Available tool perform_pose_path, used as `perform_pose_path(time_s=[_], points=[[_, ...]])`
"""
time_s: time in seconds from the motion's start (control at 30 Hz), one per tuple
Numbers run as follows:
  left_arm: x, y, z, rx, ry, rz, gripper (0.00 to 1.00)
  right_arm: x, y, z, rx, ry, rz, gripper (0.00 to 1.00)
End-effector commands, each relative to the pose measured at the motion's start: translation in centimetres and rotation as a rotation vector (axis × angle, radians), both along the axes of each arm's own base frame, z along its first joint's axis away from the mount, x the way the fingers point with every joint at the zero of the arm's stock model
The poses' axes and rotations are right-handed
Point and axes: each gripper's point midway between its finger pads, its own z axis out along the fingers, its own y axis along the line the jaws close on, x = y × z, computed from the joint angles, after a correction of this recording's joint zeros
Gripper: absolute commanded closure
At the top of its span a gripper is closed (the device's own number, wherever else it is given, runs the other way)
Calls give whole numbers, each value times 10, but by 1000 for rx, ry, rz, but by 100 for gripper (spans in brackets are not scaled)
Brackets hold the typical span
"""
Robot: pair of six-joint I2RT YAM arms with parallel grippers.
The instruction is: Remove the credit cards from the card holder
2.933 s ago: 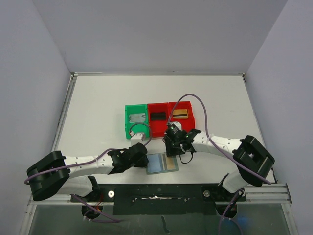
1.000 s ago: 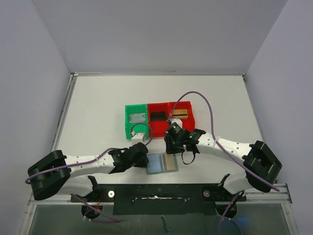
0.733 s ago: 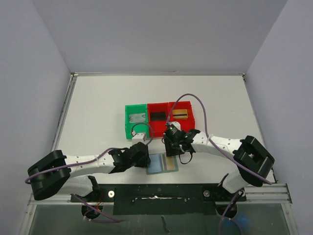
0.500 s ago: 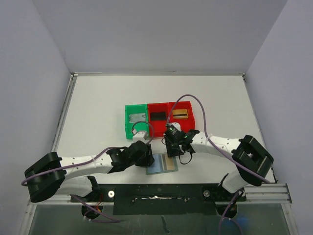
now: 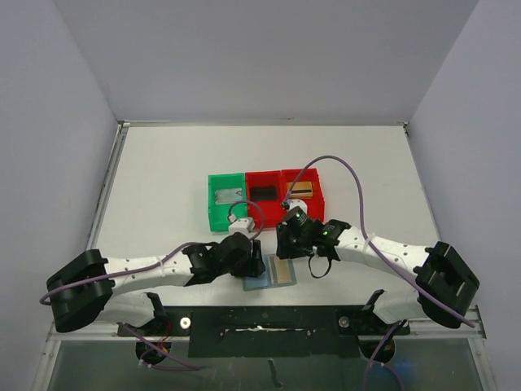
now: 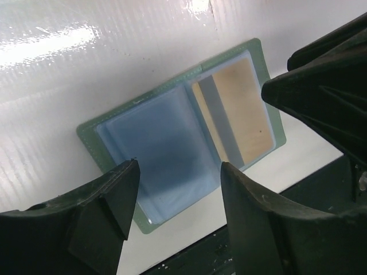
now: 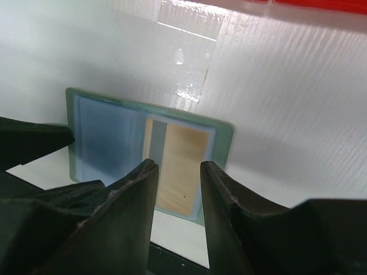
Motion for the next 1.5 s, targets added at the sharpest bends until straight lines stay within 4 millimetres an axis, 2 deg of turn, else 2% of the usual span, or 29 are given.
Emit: perform_pose_path(time_s=[0.0, 0.13, 0.27, 0.4, 0.7, 0.8, 0.9, 0.93, 1.03, 1.17, 1.27, 1.47], points=[[11, -14, 9, 99, -54, 38, 39, 5, 5, -7, 24, 2, 7, 63], [14, 6, -18, 317, -41, 89, 36, 7, 0, -15, 11, 20, -9, 61], [8, 15, -42, 426, -25, 85, 36, 9, -3, -15, 26, 17, -25, 60], [2, 23, -55, 466, -17, 80, 47, 10, -11, -16, 44, 19, -50, 59], [2, 14, -53, 443, -37, 63, 81, 11, -13, -12, 81, 9, -53, 59], [3, 8, -43, 408, -52, 57, 83, 11, -9, -6, 108, -3, -43, 59], [5, -1, -27, 347, -74, 56, 81, 12, -7, 2, 142, -29, -40, 59], [6, -3, -18, 322, -84, 58, 77, 12, -7, 4, 148, -33, -41, 59], [10, -3, 1, 295, -111, 69, 55, 11, -7, 8, 164, -41, -36, 58], [12, 5, 17, 298, -138, 82, 42, 7, -6, 8, 180, -34, -24, 56], [10, 9, 15, 289, -137, 76, 41, 3, 0, 3, 190, -9, 14, 56], [0, 9, -16, 277, -59, 61, 41, -7, 14, -15, 216, 61, 94, 58]])
